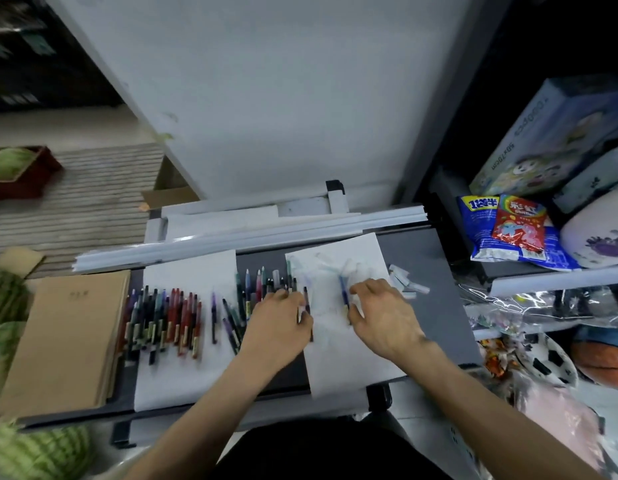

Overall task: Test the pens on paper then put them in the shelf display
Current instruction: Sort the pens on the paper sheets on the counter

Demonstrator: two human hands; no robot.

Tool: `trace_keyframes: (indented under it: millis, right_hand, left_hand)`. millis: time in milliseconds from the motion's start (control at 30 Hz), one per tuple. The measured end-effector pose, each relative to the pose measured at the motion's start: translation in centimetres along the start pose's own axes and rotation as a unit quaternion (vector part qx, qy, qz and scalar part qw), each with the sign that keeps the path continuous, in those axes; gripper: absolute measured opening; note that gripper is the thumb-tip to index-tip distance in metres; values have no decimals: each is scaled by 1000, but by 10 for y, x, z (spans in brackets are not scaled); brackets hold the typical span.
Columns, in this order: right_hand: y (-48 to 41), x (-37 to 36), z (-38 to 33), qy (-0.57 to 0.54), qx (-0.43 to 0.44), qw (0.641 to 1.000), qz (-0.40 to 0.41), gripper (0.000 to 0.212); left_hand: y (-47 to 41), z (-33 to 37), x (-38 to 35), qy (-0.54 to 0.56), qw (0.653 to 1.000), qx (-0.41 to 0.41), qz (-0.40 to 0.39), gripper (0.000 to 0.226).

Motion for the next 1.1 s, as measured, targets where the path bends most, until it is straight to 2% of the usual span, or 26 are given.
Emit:
trace_keyframes:
  millis: [267, 400, 633, 767, 1033, 1100]
  right_hand:
    - [-8, -13, -24, -5, -68, 996, -62, 26]
    - [-19, -18, -37, -3, -83, 994, -77, 33]
    - [-47, -26, -60, -14, -64, 992, -108, 33]
    - [-57, -30, -66, -25, -70, 993, -93, 32]
    - [-48, -36, -53, -60, -91, 991, -74, 34]
    - [-43, -39, -47, -62, -89, 992, -72, 31]
  left_hand:
    - [27, -55, 5, 38, 997, 65, -33, 18]
    - [27, -65, 7, 38, 995, 79, -42, 20]
    - [17, -64, 8, 24, 995, 60, -70, 19]
    - [7, -58, 14, 14, 997, 41, -70, 22]
    - [-36, -33, 30, 7, 999, 0, -32, 21]
    - [-50, -25, 31, 6, 999, -18, -27, 29]
Point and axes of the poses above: each hand's wrist, its own y-axis away from the middle knuckle, its own x-axis out of the back of the hand, z = x × y, the point moved 3 cm from there along -y, towards the middle knuckle, and after that the axes turned 13 degrees about -z, right-handed, at the moved point
